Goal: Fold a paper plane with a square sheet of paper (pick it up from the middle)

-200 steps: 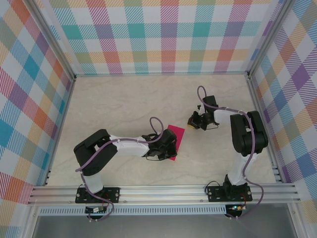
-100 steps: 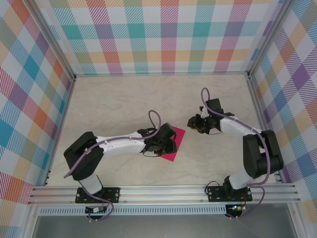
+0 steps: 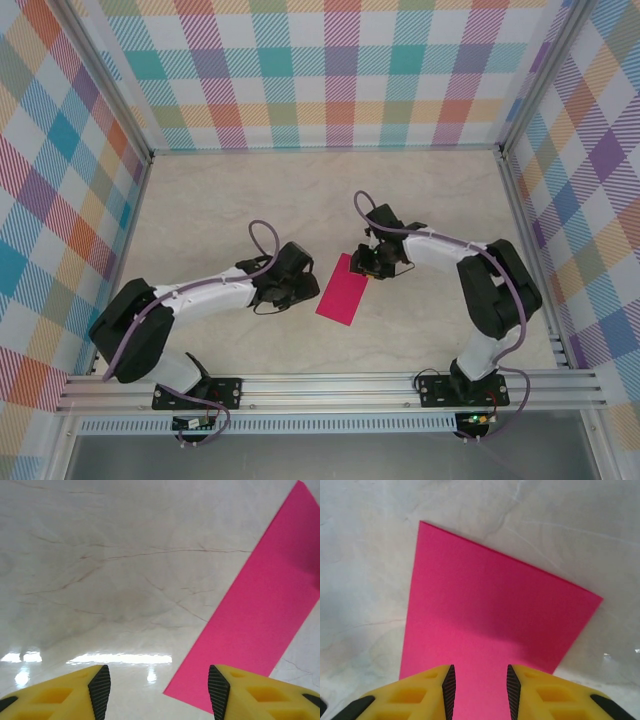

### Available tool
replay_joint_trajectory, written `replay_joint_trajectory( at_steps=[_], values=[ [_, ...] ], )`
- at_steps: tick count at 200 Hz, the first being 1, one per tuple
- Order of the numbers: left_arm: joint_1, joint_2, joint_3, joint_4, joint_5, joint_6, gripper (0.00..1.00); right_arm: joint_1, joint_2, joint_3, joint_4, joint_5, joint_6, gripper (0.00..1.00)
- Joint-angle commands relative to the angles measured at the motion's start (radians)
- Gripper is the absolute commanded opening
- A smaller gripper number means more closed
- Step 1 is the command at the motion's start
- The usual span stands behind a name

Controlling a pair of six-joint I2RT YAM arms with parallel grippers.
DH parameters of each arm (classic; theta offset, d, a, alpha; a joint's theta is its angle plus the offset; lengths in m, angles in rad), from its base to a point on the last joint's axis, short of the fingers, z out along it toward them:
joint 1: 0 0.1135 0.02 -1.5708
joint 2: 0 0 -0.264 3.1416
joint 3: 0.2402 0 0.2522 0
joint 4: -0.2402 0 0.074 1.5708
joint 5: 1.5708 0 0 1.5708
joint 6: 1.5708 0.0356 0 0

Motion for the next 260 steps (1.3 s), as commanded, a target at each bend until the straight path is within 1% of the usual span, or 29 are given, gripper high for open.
replay_joint_trajectory(
  at_steps=[1, 28, 42, 73, 85, 104, 129, 135, 152, 171, 187, 208, 260],
  values=[
    [0.022, -0.053, -0.032, -0.009, -0.012, -0.016, 0.57, 0.017, 0.055, 0.054, -0.060, 0.061, 0.010, 0.35],
    [0.033, -0.078, -0.061, -0.002, -0.010, -0.017, 0.59, 0.037, 0.130, 0.110, -0.071, 0.058, -0.003, 0.34],
    [0.039, -0.087, -0.072, 0.005, -0.007, -0.021, 0.61, 0.048, 0.167, 0.140, -0.071, 0.037, -0.018, 0.34],
    [0.050, -0.106, -0.100, 0.020, -0.003, -0.029, 0.69, 0.070, 0.245, 0.219, -0.044, -0.025, -0.063, 0.33],
    [0.050, -0.113, -0.107, 0.024, -0.002, -0.034, 0.73, 0.069, 0.269, 0.259, -0.050, -0.029, -0.064, 0.32],
    [0.051, -0.123, -0.114, 0.040, 0.014, -0.036, 0.77, 0.071, 0.249, 0.296, -0.073, -0.001, -0.061, 0.31],
    [0.050, -0.136, -0.128, 0.060, 0.044, -0.035, 0.84, 0.073, 0.141, 0.281, -0.103, 0.045, -0.059, 0.31],
    [0.051, -0.138, -0.129, 0.101, 0.053, -0.035, 0.85, 0.074, 0.119, 0.267, -0.107, 0.050, -0.057, 0.31],
    [0.051, -0.139, -0.138, 0.141, 0.083, -0.042, 0.86, 0.079, 0.083, 0.232, -0.110, 0.042, -0.043, 0.31],
    [0.049, -0.135, -0.160, 0.210, 0.119, -0.069, 0.88, 0.080, 0.094, 0.211, -0.094, 0.003, -0.028, 0.30],
    [0.046, -0.126, -0.171, 0.247, 0.153, -0.087, 0.88, 0.080, 0.115, 0.209, -0.071, -0.062, -0.016, 0.29],
    [0.035, -0.118, -0.176, 0.264, 0.163, -0.102, 0.88, 0.080, 0.138, 0.195, -0.042, -0.132, 0.007, 0.29],
    [0.006, -0.047, -0.165, 0.332, 0.214, -0.133, 0.82, 0.077, 0.198, 0.191, -0.062, -0.044, 0.026, 0.28]
  ],
)
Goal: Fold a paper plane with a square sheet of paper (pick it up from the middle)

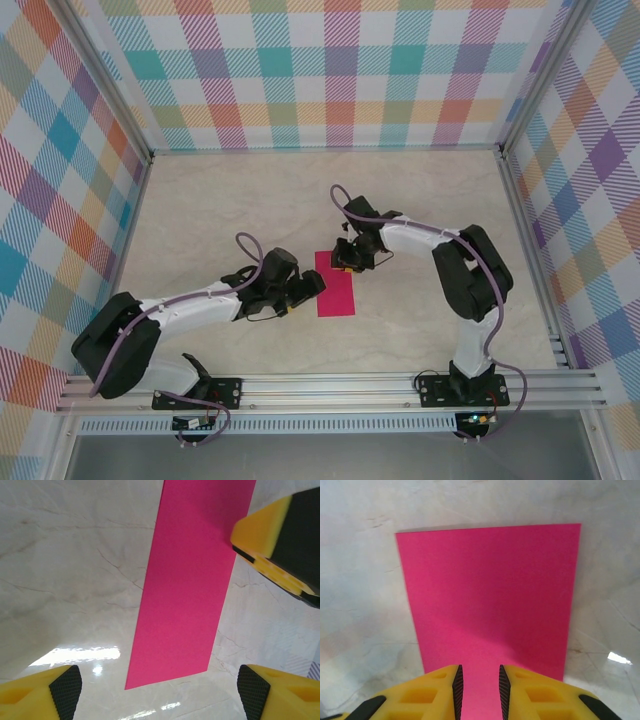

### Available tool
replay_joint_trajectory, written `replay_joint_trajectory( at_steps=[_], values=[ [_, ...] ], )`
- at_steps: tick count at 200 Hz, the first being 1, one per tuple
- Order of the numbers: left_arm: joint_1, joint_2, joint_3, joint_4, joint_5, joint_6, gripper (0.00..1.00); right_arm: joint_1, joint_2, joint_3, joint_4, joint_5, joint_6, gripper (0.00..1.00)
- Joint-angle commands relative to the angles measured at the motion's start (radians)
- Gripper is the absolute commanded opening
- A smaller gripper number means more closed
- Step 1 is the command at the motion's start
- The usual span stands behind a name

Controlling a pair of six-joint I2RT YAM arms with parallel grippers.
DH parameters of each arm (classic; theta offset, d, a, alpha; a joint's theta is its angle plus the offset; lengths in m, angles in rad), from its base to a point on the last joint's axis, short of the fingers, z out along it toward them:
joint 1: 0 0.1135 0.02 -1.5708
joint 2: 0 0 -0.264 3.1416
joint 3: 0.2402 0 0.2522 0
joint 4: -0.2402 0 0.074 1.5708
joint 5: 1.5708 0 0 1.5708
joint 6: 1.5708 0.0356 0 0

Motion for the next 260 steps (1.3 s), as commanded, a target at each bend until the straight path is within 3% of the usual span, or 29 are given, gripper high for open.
replay_joint_trajectory(
  at_steps=[1, 131, 187, 260],
  values=[
    [-0.015, 0.044, -0.001, 0.052, 0.047, -0.029, 0.82, 0.003, 0.034, -0.012, -0.010, 0.023, 0.027, 0.28],
    [-0.070, 0.179, 0.058, 0.124, 0.128, -0.077, 0.78, -0.026, 0.092, -0.072, -0.011, 0.051, 0.088, 0.27],
    [-0.079, 0.156, 0.085, 0.085, 0.118, -0.053, 0.68, -0.032, 0.108, -0.075, -0.008, 0.051, 0.088, 0.25],
    [-0.087, 0.196, 0.143, -0.030, 0.081, -0.029, 0.73, -0.037, 0.121, -0.079, -0.002, 0.047, 0.087, 0.24]
  ],
)
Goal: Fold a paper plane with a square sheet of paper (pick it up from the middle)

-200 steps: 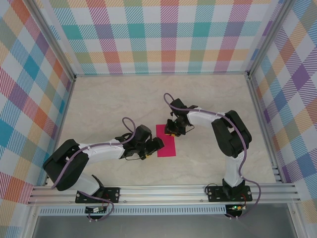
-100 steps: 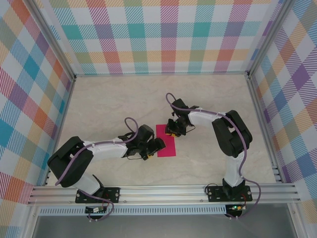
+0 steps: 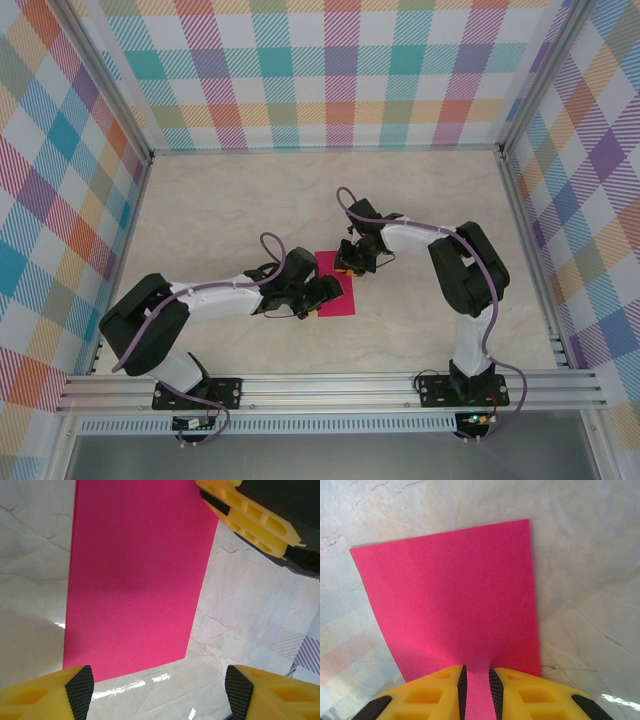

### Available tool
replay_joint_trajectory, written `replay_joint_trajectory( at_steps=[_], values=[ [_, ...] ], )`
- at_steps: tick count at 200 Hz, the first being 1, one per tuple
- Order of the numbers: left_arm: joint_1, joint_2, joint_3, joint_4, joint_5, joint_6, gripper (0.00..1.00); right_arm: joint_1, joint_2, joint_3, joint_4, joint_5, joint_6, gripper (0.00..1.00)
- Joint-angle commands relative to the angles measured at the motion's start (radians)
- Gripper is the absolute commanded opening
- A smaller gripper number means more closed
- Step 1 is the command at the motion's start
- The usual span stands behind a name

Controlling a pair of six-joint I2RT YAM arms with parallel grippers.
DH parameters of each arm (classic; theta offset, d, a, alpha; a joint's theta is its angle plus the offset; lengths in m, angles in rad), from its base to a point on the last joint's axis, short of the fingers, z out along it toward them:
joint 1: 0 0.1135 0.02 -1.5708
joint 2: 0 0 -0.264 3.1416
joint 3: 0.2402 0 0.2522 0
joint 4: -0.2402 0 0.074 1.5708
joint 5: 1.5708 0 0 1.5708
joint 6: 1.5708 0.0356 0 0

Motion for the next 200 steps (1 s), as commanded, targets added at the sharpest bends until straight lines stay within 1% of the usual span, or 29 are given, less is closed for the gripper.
replay_joint_trajectory(
  at_steps=[1, 78, 159, 200],
  values=[
    [-0.013, 0.032, 0.034, -0.057, -0.008, 0.022, 0.73, -0.007, 0.086, -0.054, -0.033, 0.076, 0.010, 0.24],
    [-0.041, 0.103, 0.120, -0.161, -0.038, 0.073, 0.78, -0.010, 0.089, -0.067, -0.020, 0.069, 0.009, 0.24],
    [-0.052, 0.185, 0.158, -0.125, -0.014, 0.079, 0.77, -0.012, 0.086, -0.097, 0.000, 0.058, 0.012, 0.24],
    [-0.052, 0.149, 0.165, -0.142, -0.050, 0.089, 0.73, -0.013, 0.087, -0.102, 0.004, 0.056, 0.013, 0.24]
  ],
)
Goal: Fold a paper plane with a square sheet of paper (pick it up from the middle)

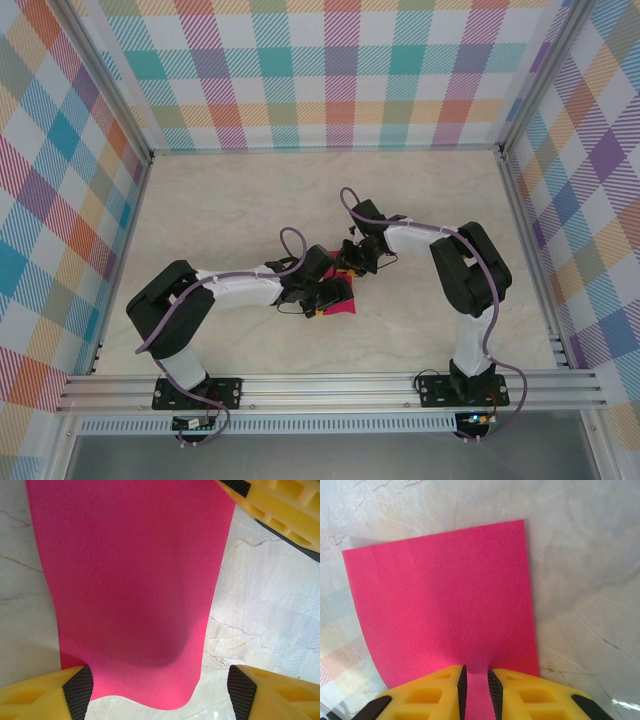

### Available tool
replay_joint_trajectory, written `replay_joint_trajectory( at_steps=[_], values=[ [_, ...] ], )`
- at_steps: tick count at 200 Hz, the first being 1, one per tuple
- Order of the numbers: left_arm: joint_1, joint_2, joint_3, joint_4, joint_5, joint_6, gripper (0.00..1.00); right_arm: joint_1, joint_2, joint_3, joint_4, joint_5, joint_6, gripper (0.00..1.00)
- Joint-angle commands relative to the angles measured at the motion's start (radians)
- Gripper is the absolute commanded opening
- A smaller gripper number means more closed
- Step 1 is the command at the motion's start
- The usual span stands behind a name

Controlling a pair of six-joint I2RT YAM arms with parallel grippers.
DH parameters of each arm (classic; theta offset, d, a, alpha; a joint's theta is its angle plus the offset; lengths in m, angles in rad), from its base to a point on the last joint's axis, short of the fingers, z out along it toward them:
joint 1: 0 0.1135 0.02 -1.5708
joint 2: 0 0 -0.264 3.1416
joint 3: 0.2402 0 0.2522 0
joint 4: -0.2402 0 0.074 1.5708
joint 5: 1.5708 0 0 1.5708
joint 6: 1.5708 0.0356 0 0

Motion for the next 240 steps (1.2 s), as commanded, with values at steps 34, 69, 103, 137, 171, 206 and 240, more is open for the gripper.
replay_joint_trajectory(
  at_steps=[34, 69, 103, 137, 171, 206, 240],
  values=[
    [-0.014, -0.062, 0.004, -0.026, -0.075, 0.045, 0.72, 0.004, 0.096, -0.064, -0.044, 0.094, 0.011, 0.24],
    [-0.011, -0.060, 0.021, -0.031, -0.101, 0.090, 0.71, 0.004, 0.102, -0.066, -0.041, 0.091, 0.013, 0.24],
    [-0.004, -0.068, 0.046, -0.112, -0.168, 0.127, 0.71, 0.004, 0.105, -0.071, -0.039, 0.093, 0.010, 0.24],
    [0.010, -0.065, 0.053, -0.186, -0.205, 0.140, 0.72, 0.003, 0.113, -0.073, -0.040, 0.094, 0.012, 0.24],
    [0.011, -0.029, 0.064, -0.176, -0.169, 0.135, 0.73, 0.003, 0.121, -0.071, -0.042, 0.096, 0.014, 0.24],
    [0.011, -0.001, 0.068, -0.141, -0.118, 0.131, 0.73, 0.000, 0.122, -0.070, -0.044, 0.096, 0.013, 0.24],
    [0.011, 0.006, 0.069, -0.130, -0.092, 0.132, 0.67, -0.001, 0.124, -0.071, -0.042, 0.096, 0.012, 0.24]
  ],
)
